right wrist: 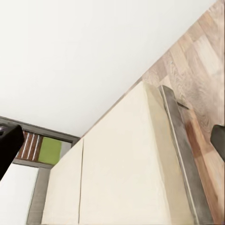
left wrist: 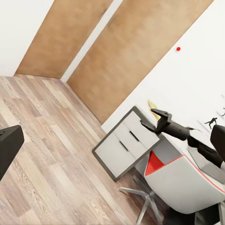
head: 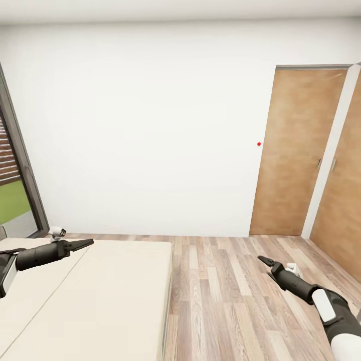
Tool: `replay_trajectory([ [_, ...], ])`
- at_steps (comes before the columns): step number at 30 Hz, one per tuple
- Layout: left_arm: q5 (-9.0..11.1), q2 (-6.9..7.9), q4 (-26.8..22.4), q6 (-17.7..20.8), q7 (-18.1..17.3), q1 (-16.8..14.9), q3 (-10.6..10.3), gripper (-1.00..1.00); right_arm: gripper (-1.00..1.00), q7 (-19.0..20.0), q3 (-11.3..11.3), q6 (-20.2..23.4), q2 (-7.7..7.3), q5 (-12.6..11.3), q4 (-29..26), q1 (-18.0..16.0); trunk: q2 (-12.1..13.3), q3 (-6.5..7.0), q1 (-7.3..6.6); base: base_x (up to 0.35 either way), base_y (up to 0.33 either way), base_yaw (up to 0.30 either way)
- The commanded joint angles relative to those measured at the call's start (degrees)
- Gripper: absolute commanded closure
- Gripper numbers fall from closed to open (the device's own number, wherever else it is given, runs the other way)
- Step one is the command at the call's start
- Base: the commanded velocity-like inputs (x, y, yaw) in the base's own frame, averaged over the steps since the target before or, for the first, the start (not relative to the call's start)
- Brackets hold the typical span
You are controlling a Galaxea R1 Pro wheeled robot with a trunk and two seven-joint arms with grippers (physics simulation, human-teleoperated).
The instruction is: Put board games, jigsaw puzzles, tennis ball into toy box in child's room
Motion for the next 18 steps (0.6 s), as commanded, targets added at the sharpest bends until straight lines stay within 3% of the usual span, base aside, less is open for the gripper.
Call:
replay_trajectory([
  [1,0.0,-0.02,0.0,0.6,-0.2,0.0,0.0,-1.00,-1.00,-1.6,0.4,0.5,0.09,-0.2,-0.9,0.0,0.0,-0.03,0.02,0.000,0.000,0.000],
  [8,-0.1,-0.10,0.1,0.7,-0.2,0.0,0.0,-1.00,-1.00,-12.2,2.7,0.4,0.83,0.1,-4.4,0.0,0.0,-0.03,0.02,0.000,0.000,0.000],
  [9,-0.2,-0.08,0.1,0.7,-0.2,0.0,0.0,-1.00,-1.00,-16.0,3.0,0.3,1.15,0.2,-4.8,0.0,0.0,-0.03,0.02,0.000,0.000,0.000],
  [14,-0.2,-0.05,0.1,0.7,-0.2,0.0,-0.1,-1.00,-1.00,-27.8,3.5,0.1,1.81,0.2,-5.3,-0.1,0.0,-0.03,0.02,0.000,0.000,0.000],
  [18,-0.3,-0.04,0.1,0.7,0.1,0.0,-0.2,-1.00,-1.00,-35.5,3.7,0.1,2.28,0.1,-6.0,-0.2,0.0,-0.03,0.02,0.000,0.000,0.000],
])
